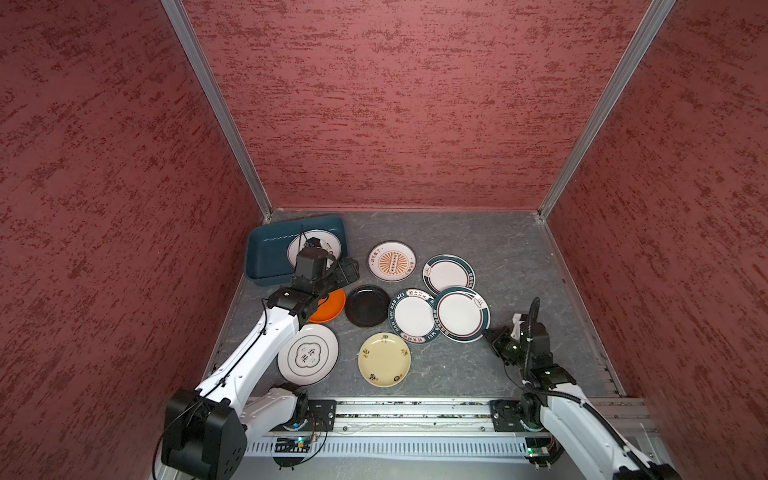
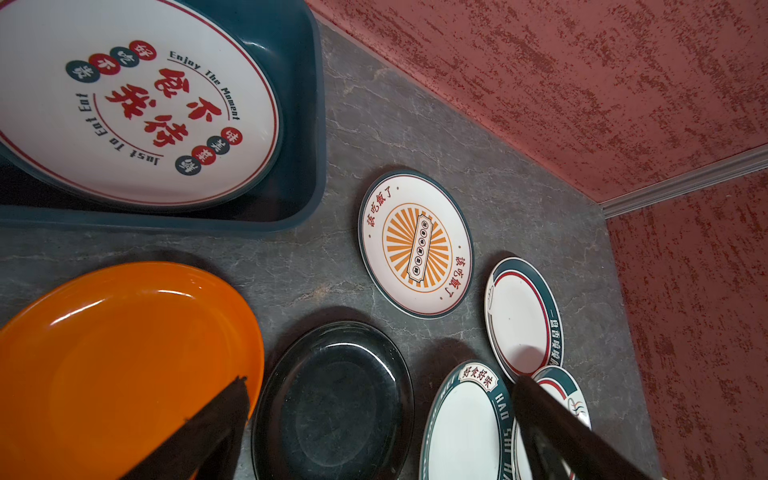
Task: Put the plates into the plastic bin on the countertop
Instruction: 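Hold the tilted plate with the right gripper while left gripper moves toward it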
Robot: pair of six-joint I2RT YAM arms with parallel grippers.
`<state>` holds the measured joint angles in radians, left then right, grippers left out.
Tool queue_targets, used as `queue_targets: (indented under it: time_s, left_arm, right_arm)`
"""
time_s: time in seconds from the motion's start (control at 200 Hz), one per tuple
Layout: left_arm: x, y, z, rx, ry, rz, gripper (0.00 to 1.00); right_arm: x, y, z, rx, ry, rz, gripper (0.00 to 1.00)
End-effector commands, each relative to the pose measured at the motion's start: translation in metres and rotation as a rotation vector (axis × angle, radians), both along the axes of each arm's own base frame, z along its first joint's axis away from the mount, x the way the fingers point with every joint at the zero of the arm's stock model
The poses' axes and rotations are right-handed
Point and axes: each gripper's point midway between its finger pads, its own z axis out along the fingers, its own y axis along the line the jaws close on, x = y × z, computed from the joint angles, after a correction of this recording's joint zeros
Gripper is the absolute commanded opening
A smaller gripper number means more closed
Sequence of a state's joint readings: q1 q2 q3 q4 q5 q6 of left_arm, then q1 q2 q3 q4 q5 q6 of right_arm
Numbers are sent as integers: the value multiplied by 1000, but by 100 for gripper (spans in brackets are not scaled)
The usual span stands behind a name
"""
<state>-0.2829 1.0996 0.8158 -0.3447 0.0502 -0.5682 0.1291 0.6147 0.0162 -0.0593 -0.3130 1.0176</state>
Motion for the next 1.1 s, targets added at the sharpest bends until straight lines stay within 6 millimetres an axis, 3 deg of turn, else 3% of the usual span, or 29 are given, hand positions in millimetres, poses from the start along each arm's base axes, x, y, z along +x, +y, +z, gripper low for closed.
queue_targets:
  time_s: [0.0, 0.276, 1.097]
  left_arm:
    - [2, -3, 13, 2, -26, -6, 99]
    - [2, -6, 15, 1, -30, -15, 99]
    - [5, -23, 22, -16, -66, -66, 99]
  right_arm:
    - [-12, -8, -20, -29, 59, -34, 0]
    - [-10, -8, -11, -27, 23, -30, 0]
    - [4, 10, 50, 109, -144, 13, 0]
